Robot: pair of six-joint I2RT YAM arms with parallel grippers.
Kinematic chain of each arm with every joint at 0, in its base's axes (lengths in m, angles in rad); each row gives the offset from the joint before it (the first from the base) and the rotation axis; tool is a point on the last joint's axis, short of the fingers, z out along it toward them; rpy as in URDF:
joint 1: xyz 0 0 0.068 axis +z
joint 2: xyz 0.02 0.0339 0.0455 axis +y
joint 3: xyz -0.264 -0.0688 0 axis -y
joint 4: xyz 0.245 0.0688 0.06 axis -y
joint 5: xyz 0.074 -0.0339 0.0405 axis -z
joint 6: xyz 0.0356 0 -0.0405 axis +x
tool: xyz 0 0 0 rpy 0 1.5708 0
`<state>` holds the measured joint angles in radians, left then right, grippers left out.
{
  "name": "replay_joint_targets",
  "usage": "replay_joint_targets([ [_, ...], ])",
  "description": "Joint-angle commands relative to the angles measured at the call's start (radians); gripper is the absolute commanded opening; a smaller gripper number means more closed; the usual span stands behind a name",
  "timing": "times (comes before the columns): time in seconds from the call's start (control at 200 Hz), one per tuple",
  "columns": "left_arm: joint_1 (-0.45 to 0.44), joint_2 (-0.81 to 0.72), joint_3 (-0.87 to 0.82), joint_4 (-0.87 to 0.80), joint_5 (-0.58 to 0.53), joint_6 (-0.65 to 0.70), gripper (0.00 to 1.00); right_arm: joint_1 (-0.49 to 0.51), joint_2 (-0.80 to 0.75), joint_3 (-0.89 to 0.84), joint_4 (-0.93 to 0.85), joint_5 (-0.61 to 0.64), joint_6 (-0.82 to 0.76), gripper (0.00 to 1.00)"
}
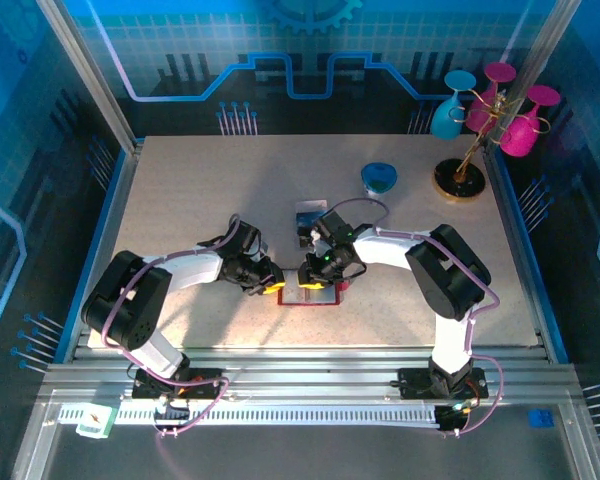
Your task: Take the credit cards out of the card holder
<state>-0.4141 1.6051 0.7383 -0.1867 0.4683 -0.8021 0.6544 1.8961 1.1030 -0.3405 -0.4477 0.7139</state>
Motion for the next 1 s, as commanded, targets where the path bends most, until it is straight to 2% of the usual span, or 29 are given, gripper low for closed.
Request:
replay_joint_targets([
  [0.0,0.009,-0.011,0.014,0.001,0.032,0.009,0.2,0.012,-0.024,0.023,-0.078,0.051,-0.034,0.25],
  [0.185,0.008,0.009,0.014,0.045,0.064,-0.009,0.15,0.011,-0.042,0.041,-0.121,0.073,-0.047,0.26],
  [0.36,0.006,0.025,0.026,0.061,0.077,-0.018,0.1,0.011,-0.071,0.008,-0.036,0.024,0.014,0.26],
  [0.62,0.0,0.063,0.037,0.094,0.098,-0.032,0.08,0.01,-0.047,-0.032,0.08,-0.059,0.081,0.26],
  [0.995,-0.029,0.101,0.056,0.116,0.119,-0.047,0.08,0.004,-0.045,-0.04,0.045,-0.027,0.059,0.26],
])
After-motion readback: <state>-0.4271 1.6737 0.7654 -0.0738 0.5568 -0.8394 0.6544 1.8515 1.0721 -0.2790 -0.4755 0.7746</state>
